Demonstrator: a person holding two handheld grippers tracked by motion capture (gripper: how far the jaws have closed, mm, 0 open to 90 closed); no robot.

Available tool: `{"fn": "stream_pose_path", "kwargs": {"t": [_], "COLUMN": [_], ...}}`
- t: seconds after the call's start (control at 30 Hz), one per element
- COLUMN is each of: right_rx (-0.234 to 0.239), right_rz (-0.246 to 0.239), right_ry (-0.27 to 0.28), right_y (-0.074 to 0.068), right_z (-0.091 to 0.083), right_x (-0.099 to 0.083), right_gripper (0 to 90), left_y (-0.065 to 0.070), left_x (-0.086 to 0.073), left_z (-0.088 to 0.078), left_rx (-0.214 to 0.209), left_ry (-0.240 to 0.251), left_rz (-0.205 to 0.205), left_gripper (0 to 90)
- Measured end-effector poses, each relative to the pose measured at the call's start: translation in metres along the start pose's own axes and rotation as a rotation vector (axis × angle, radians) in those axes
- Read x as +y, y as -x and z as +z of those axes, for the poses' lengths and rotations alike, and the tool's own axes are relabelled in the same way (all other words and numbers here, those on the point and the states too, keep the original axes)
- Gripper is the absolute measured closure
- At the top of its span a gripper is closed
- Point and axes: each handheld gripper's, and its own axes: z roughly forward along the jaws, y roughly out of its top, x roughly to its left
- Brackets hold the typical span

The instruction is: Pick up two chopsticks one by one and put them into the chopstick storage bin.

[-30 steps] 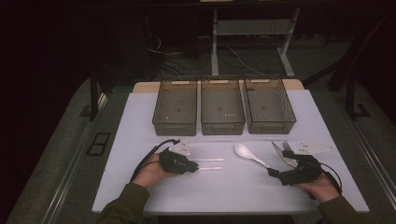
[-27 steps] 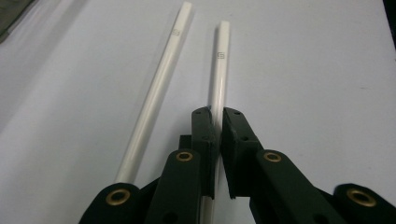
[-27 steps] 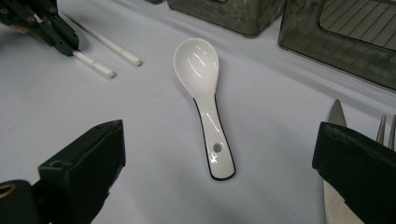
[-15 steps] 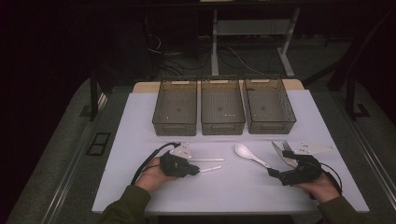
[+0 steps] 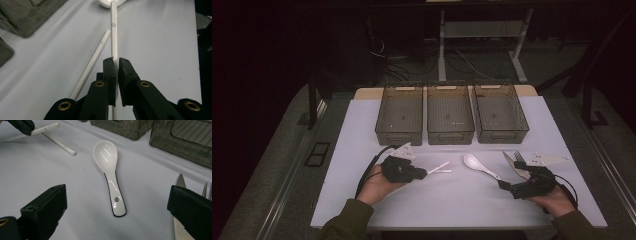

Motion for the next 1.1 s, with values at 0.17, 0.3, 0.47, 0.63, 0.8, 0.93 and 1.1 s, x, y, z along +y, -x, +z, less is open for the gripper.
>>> {"fn": "stream_pose_path", "kwargs": {"t": [0.17,0.3,0.47,0.63,0.8,0.93,1.1], "right_rx": [0.008,0.017,0.013,0.013,0.012,0.014,0.015], "right_rz": [-0.011,-0.021,-0.015,-0.022,-0.02,-0.016,-0.011], "right_ry": [0.036,0.03,0.03,0.027,0.027,0.027,0.026], "right_y": [-0.003,-0.005,-0.005,-0.005,-0.005,-0.005,-0.005], "right_z": [0.005,0.012,0.011,0.011,0.011,0.01,0.01], "right_x": [-0.004,-0.005,-0.005,-0.005,-0.004,-0.004,-0.004], "right_gripper": [2.5,2.5,2.5,2.5,2.5,2.5,2.5], "left_y": [-0.002,-0.004,-0.008,-0.015,-0.027,-0.04,-0.058], "left_x": [0.007,0.012,0.019,0.033,0.051,0.068,0.088], "left_z": [-0.007,-0.014,-0.02,-0.03,-0.043,-0.058,-0.077], "left_rx": [0.02,0.025,0.038,0.065,0.105,0.143,0.209], "left_ry": [0.031,0.067,0.092,0.134,0.173,0.19,0.211], "left_rz": [-0.007,-0.014,-0.015,-0.01,-0.008,-0.016,-0.021], "left_gripper": [84.0,84.0,84.0,84.0,84.0,84.0,84.0]}}
